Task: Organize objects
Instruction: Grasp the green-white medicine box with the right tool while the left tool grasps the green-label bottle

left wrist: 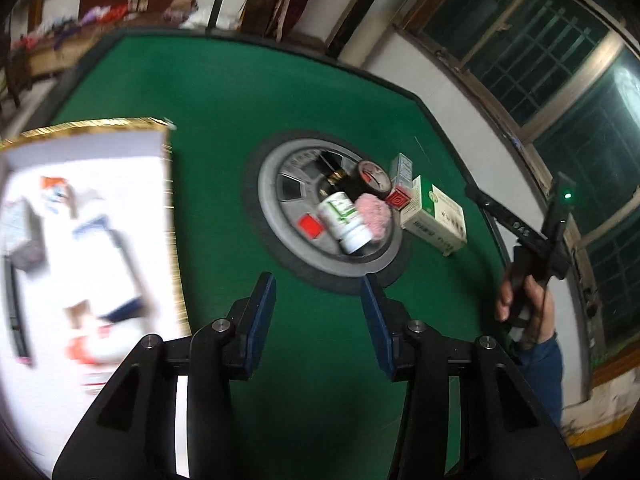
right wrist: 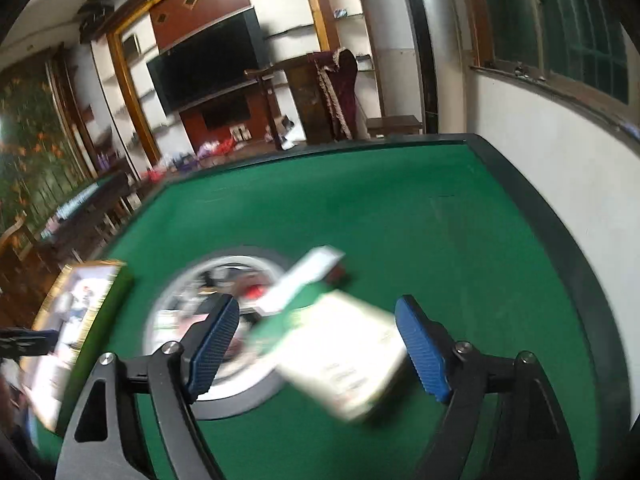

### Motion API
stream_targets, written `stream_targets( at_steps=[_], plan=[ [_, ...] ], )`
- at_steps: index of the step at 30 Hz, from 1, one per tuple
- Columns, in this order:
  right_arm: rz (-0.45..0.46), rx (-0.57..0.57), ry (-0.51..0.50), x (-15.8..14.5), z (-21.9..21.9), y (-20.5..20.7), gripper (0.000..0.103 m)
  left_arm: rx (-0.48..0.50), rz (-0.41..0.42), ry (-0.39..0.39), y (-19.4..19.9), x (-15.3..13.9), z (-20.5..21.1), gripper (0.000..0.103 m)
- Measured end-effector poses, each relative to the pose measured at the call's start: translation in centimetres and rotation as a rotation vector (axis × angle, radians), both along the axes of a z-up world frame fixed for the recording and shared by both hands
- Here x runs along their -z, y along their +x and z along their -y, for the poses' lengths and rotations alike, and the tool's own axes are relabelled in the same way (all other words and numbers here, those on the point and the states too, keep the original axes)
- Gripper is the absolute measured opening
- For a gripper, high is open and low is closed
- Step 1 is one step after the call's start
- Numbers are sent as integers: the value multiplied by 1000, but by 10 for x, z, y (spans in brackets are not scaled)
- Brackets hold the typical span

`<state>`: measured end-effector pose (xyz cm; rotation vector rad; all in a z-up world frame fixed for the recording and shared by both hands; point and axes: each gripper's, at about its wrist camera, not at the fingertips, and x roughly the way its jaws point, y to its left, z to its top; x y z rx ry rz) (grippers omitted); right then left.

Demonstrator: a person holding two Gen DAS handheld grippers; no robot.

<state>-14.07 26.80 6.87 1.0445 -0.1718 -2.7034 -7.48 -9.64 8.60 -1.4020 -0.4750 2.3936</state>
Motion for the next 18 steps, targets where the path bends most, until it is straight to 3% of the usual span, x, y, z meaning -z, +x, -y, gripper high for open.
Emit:
stream_targets(
  at_steps=[5,10,14,18],
  plan=[
    [118,-75,-138,29,-29,-45,81,-30,74,-8,-30,14,-33,44],
    [167,-220,-216,35,-28,-54,81,-61,106,-50,-52,20,-48,44],
    [211,-388,-150,27,-6,-32,81,-83,138,-98,-69,24,-56,44],
    [162,-397,87,22,33,-11,81,-106,157,-134,-81,27,-65,44]
  ],
)
